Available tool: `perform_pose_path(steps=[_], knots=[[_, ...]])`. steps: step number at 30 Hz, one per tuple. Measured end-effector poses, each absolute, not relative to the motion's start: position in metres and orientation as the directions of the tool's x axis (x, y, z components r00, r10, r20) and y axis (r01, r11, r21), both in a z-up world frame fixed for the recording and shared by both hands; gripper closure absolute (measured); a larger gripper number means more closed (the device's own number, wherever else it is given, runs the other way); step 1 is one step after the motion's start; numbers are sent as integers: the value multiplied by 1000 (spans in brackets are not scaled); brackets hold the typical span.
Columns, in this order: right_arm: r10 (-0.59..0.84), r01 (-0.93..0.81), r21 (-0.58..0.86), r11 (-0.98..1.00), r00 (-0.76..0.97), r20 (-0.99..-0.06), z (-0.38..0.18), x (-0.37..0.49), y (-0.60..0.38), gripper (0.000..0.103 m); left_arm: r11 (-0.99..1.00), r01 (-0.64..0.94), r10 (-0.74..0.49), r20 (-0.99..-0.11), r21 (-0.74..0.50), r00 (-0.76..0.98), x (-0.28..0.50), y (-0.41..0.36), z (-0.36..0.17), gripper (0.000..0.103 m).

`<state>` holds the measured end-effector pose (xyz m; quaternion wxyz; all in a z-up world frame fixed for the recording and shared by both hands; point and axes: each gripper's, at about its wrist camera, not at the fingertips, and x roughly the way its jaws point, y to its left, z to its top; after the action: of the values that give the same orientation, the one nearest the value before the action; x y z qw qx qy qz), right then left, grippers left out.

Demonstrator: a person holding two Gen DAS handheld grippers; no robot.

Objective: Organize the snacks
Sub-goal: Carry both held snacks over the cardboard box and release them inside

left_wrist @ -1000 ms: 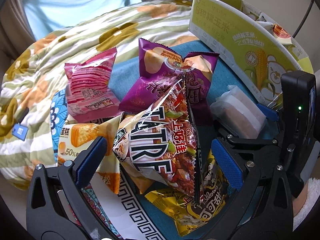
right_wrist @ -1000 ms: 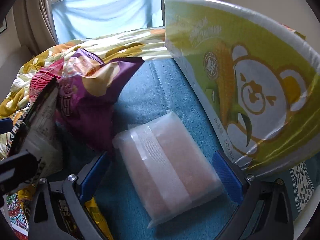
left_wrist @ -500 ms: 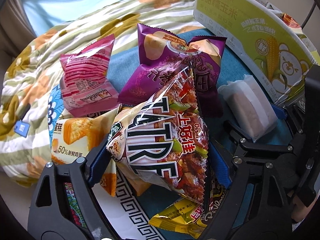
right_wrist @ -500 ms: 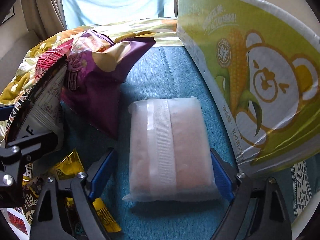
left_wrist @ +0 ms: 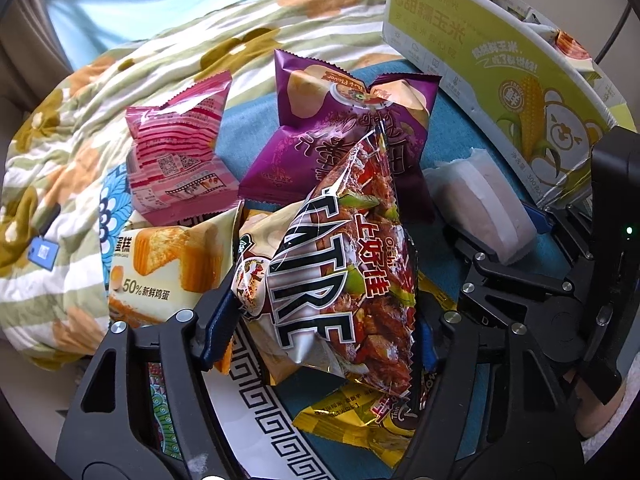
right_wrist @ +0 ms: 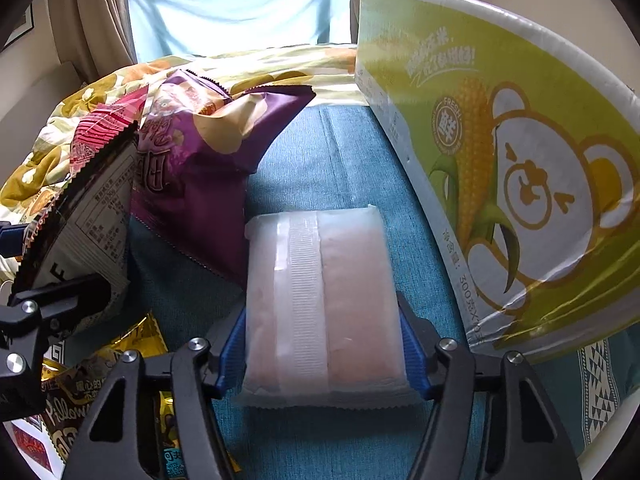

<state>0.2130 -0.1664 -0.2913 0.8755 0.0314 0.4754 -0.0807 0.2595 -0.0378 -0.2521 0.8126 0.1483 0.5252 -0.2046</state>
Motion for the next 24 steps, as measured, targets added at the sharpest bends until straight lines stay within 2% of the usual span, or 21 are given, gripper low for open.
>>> perform_pose_path(steps=[11,17,24], knots=[[-93,160,-5,987,554,-827,-272,195,-167,44,884,467,-243,-878,-25,413,240,-29,-216,35],[-101,135,-24,991,603,-791,-232,173,-167,44,885,462,-298,-830,-54,472,225,-27,-168,35],[-91,99,-34,995,666,-740,-167,143,-164,44,879,460,-396,-734,-128,552,218,-28,-98,35]])
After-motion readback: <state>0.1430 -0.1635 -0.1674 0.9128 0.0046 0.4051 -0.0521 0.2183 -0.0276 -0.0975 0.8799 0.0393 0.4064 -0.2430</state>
